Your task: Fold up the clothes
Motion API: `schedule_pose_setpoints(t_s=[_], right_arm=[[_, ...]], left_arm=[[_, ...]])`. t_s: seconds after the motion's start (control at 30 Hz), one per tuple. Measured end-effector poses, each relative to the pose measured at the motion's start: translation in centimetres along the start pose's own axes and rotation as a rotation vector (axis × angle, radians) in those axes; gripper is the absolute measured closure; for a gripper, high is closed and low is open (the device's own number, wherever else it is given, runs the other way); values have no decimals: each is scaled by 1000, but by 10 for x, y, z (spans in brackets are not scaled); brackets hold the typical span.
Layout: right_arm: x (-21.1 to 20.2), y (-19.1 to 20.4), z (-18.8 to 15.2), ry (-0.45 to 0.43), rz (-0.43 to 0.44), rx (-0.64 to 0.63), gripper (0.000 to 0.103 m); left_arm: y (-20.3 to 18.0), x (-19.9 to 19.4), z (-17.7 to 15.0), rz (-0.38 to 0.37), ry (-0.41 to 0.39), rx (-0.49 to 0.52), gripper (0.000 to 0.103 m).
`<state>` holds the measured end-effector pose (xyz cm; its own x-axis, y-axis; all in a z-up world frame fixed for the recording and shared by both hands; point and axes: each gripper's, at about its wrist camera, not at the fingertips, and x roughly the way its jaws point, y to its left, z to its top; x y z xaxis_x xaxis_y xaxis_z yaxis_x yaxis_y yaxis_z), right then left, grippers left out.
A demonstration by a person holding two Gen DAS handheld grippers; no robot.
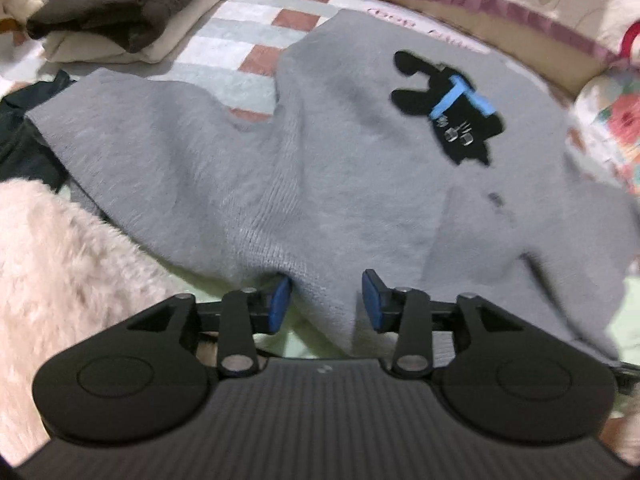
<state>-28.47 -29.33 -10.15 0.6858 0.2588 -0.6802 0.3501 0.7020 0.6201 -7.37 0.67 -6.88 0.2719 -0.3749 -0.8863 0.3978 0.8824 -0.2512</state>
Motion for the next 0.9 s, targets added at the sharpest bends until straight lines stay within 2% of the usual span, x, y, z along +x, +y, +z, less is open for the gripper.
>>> schedule_pose_setpoints(t_s=[0.07,0.13,0.2,0.27,0.37,0.5,0.67,0.77,0.83,0.9], right_arm=[[-10,2,5,14,-31,-37,59],[-27,6,14,25,-49,-86,57],[-45,10,23,34,-68,-135,56],[-61,13,37,26,-102,-185,56],[-77,18,70,-24,-170,-218,55],[-79,31,145,-171,-334,-389,55],[-21,42,244,-149,-486,-563,55],[18,44,288,-160,-533,-601,55],[42,46,297,-200,-557,-614,56],[61,48,293,-164,-528,-607,62]], left_arm=[[2,-9,16,-95,17,-6,61],[1,-21,40,-157,-22,31,57],[-4,-30,64,-198,-82,88,38],[-6,-21,94,-223,-119,127,33],[-6,14,131,-205,-137,110,33],[-7,62,181,-180,-162,88,33],[-7,121,243,-148,-192,59,33],[-19,162,249,-4,-188,214,33],[-12,181,250,15,-142,256,33],[-4,198,252,5,-99,270,33]])
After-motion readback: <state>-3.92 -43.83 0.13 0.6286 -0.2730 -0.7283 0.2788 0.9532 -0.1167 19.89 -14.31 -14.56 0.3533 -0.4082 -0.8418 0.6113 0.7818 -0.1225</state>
